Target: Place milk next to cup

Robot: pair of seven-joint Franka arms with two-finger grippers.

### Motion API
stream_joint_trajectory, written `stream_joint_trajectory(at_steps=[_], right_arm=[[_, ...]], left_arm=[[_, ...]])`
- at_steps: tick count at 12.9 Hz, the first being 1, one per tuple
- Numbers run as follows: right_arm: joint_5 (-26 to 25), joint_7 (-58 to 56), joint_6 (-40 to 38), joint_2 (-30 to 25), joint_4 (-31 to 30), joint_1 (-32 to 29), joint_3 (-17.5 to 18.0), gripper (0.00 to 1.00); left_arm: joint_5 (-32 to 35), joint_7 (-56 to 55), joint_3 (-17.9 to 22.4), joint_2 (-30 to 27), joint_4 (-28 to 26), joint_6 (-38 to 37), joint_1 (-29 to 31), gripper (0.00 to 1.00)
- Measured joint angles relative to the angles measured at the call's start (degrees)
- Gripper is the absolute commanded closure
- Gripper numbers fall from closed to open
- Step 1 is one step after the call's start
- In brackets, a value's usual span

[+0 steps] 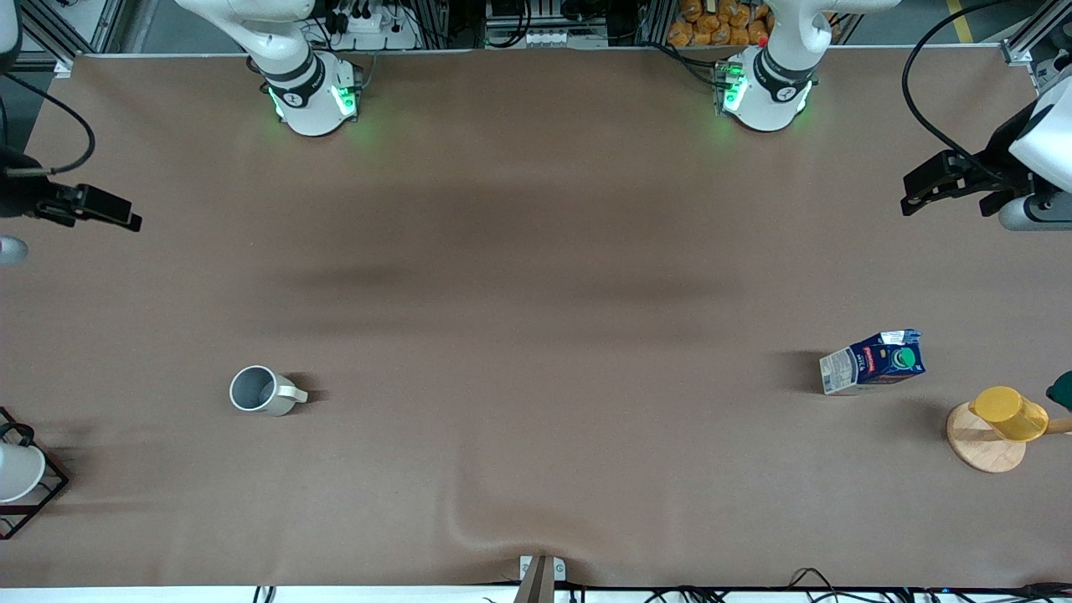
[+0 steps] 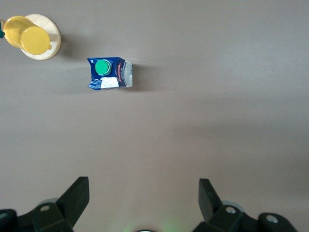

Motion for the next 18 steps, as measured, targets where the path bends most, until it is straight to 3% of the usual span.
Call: stream_joint_trajectory(at_steps=[7,11,14,18], right_arm=[[0.0,0.0,-0.01,0.57,-0.59,0.11,0.0,0.0],[0.0,0.0,2.79,1.16,-1.62,0.08,-0.08,0.0],[0.0,0.05,10.04,4.92,-2.31,0.14,-0.01,0.0],[0.03,0.1,20.47,14.05,-2.74,0.25,0.05,0.0]], left_arm=[[-0.01,0.0,0.15,0.25,-0.06,2.07,0.07,0.0],[0.01,0.07,0.53,3.28,-0.39,6.31,3.93,0.0],[0.03,0.13,0.7,7.51,-0.67,9.32,6.53,0.0],[2.12,0.19,0.74,12.99,-0.8,14.79,7.68,0.0]])
